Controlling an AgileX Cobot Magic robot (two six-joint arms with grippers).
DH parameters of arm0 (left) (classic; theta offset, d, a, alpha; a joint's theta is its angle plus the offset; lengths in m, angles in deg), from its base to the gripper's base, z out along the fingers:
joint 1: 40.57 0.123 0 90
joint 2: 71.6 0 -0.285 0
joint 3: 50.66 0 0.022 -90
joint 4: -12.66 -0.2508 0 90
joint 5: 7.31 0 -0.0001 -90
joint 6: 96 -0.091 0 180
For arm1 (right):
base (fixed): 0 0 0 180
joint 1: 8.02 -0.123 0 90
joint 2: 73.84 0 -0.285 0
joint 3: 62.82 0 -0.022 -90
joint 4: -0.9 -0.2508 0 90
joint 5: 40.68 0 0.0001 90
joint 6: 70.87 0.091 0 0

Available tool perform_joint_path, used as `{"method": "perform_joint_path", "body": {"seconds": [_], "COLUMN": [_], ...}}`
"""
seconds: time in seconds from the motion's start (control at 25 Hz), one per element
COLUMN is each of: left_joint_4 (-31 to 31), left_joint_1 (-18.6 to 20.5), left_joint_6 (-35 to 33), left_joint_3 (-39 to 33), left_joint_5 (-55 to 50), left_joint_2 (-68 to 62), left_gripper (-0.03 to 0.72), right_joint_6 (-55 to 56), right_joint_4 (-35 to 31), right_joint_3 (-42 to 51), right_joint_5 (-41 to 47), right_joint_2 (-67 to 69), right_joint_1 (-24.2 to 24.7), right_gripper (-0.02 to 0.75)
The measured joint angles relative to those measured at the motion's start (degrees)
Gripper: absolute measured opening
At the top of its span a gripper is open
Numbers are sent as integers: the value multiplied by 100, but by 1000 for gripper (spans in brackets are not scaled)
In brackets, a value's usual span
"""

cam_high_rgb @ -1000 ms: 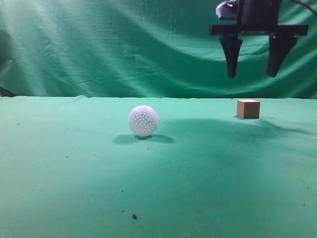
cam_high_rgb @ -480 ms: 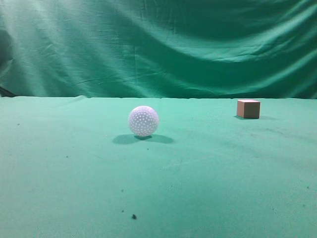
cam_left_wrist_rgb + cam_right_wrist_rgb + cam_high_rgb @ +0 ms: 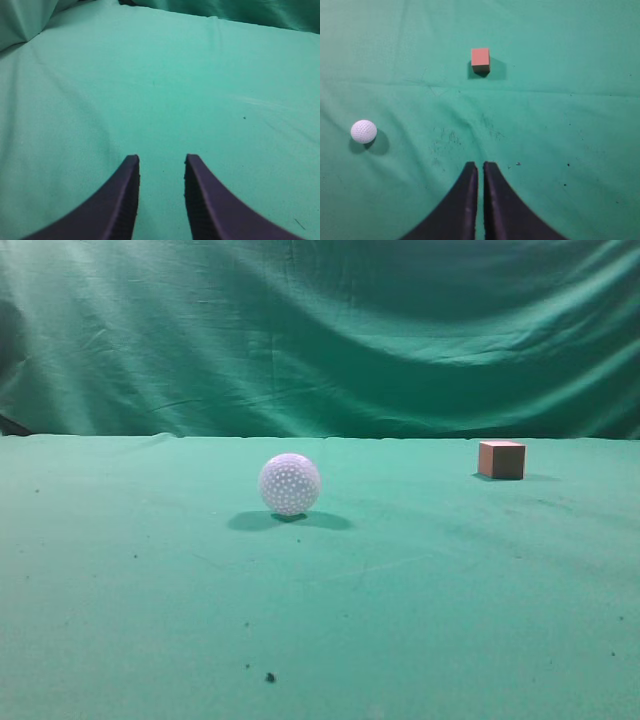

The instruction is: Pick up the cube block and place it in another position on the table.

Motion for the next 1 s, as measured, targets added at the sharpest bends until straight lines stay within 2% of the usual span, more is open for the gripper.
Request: {"method": "perform_joint_path", "body": {"seconds": [0.16,0.36,0.56,0.76,1.0], "left_joint_4": [0,0,0,0,0], "left_joint_1": [0,0,0,0,0], "left_joint_6": [0,0,0,0,0], "left_joint_3": [0,0,0,0,0], "left_joint_5": [0,0,0,0,0], "left_joint_2": [0,0,0,0,0], "left_gripper": [262,262,262,262,262], "right_joint_6": [4,-110,-296,-476,-514], "right_joint_4": [-36,12,557,649,456], "right_joint_3": [635,817,1042,2186,4391], "right_joint_5": [10,453,304,-1491,-3752], "right_joint_2": [-700,-1015,-1151,-1977,-3599], "right_joint_1": [0,0,0,412,1246], "right_gripper": [0,0,0,0,0]}}
